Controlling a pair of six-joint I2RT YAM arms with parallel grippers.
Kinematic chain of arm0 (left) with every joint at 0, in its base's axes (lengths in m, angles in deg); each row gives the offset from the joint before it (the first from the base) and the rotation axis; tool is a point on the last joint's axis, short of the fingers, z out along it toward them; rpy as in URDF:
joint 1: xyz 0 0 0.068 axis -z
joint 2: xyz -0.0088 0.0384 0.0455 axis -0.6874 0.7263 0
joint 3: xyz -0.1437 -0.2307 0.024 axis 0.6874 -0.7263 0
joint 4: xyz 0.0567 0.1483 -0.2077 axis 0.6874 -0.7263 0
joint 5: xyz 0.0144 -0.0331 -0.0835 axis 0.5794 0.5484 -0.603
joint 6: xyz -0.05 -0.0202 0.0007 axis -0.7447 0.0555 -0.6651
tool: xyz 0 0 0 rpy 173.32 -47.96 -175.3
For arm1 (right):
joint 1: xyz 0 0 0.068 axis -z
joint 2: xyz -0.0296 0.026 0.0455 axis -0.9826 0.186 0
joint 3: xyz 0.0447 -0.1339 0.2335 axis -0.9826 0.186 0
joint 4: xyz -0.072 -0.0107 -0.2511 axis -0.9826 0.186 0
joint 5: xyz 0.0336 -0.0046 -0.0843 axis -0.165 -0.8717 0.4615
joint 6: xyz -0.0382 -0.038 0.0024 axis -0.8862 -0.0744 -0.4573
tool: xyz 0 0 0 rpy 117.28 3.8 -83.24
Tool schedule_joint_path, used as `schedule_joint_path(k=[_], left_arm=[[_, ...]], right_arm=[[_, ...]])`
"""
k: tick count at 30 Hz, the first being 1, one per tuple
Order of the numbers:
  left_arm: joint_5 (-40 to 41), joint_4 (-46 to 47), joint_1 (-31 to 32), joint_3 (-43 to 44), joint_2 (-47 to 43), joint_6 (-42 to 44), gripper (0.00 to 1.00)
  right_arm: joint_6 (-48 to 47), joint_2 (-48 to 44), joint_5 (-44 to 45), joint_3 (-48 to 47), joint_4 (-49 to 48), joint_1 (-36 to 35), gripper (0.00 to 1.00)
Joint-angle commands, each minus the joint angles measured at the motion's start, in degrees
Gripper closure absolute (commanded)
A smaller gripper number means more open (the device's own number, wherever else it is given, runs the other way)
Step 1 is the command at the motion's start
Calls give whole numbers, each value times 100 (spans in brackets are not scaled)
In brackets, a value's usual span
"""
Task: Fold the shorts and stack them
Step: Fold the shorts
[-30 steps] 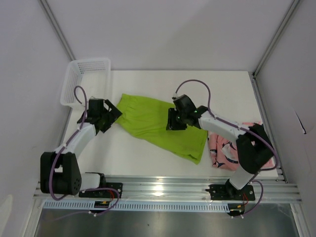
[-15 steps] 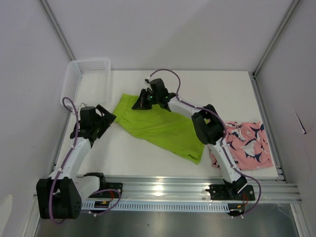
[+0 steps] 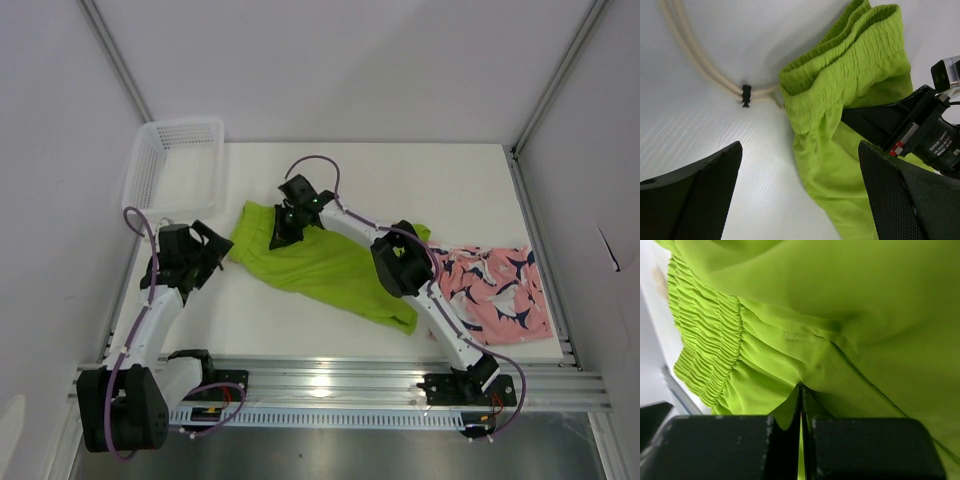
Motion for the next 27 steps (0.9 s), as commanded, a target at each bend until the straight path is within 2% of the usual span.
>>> schedule_joint_path(k=[1, 5, 9, 14, 17, 20, 21, 23, 24, 27], left_arm=[[-125, 116, -52, -74, -136, 144, 1], [-230, 196, -52, -161, -118, 179, 1], [-450, 213, -52, -293, -118, 486, 1], [-975, 55, -52, -372, -57, 1101, 1], [-1363, 46, -52, -565, -144, 1120, 1], [-1461, 116, -43, -715, -319, 1024, 1], [-1374, 99, -51, -715, -346, 1006, 1], [-1312, 55, -43, -628, -329, 1014, 1], [-1277, 20, -60, -610, -294, 1006, 1], [-1250, -94, -226, -495, -250, 979, 1]], right_arm=[[-892, -223, 450, 68, 1397, -279, 100], [-1438, -749, 467, 972, 1364, -507, 100], [-1755, -1522, 178, 2071, 689, -534, 100], [-2124, -1822, 116, 2222, 854, -490, 100], [-2116, -1831, -50, 2275, 732, -437, 98], [-1967, -2137, -191, 2555, 276, -455, 88], [-1932, -2235, -192, 2748, -22, -472, 78], [-1844, -2524, -61, 2925, -270, -525, 68], [-1852, -2604, -8, 2995, -419, -543, 59], [-1878, -2989, 256, 3364, -840, -613, 47]])
